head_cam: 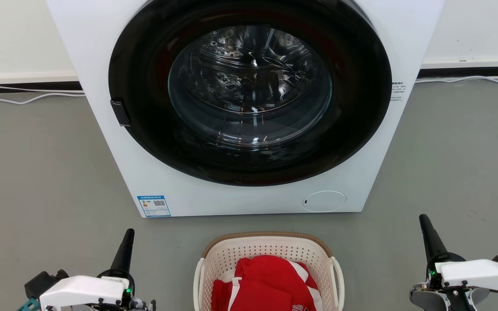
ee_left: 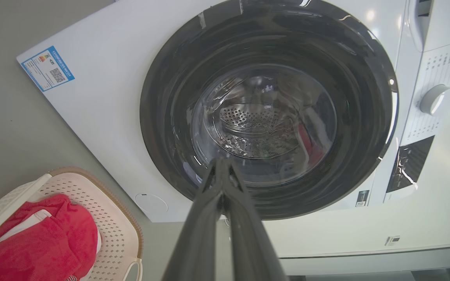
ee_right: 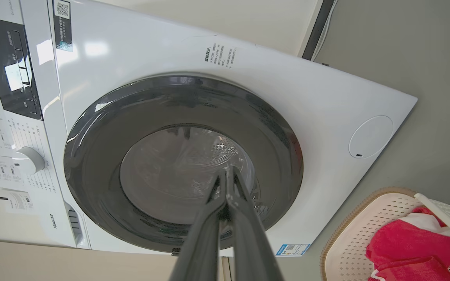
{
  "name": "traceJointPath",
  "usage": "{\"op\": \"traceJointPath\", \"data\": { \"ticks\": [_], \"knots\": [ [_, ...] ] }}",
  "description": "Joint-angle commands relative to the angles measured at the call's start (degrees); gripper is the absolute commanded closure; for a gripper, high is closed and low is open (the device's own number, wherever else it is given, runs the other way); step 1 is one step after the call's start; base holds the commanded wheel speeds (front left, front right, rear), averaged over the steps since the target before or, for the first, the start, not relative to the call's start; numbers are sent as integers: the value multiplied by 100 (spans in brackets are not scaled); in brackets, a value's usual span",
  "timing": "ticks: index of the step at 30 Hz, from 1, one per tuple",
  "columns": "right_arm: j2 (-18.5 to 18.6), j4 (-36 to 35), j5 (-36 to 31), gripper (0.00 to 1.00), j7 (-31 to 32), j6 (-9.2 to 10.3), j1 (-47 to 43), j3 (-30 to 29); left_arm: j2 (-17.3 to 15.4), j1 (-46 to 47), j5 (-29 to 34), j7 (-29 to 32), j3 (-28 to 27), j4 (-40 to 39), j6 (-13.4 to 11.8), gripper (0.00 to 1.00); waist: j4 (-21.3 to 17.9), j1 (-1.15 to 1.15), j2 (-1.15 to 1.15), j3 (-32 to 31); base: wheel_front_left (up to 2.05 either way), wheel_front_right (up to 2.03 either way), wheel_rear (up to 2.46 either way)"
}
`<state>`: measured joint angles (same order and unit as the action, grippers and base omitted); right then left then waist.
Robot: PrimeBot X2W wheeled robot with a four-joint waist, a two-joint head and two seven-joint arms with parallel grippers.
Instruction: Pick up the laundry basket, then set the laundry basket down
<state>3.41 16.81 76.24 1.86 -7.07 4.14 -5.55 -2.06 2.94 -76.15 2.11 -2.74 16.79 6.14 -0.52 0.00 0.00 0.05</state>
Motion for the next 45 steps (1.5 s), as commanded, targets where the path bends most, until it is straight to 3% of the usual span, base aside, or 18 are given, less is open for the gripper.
{"op": "traceJointPath", "data": {
  "ticks": [1, 24, 45],
  "knots": [
    [26, -208, 237, 100, 100, -34, 201, 54, -68, 296, -231, 65, -180, -190, 65, 100, 5, 0, 0, 1, 0, 0, 0],
    [-53, -278, 1581, 100, 462, -42, 204, -98, -82, 326, -1591, 436, -378, -272, 135, 100, 52, 0, 0, 13, 0, 0, 0],
    [-53, -279, 1591, 100, 464, -42, 204, -98, -82, 326, -1601, 438, -379, -273, 135, 100, 52, 0, 0, 13, 0, 0, 0]
  ]
}}
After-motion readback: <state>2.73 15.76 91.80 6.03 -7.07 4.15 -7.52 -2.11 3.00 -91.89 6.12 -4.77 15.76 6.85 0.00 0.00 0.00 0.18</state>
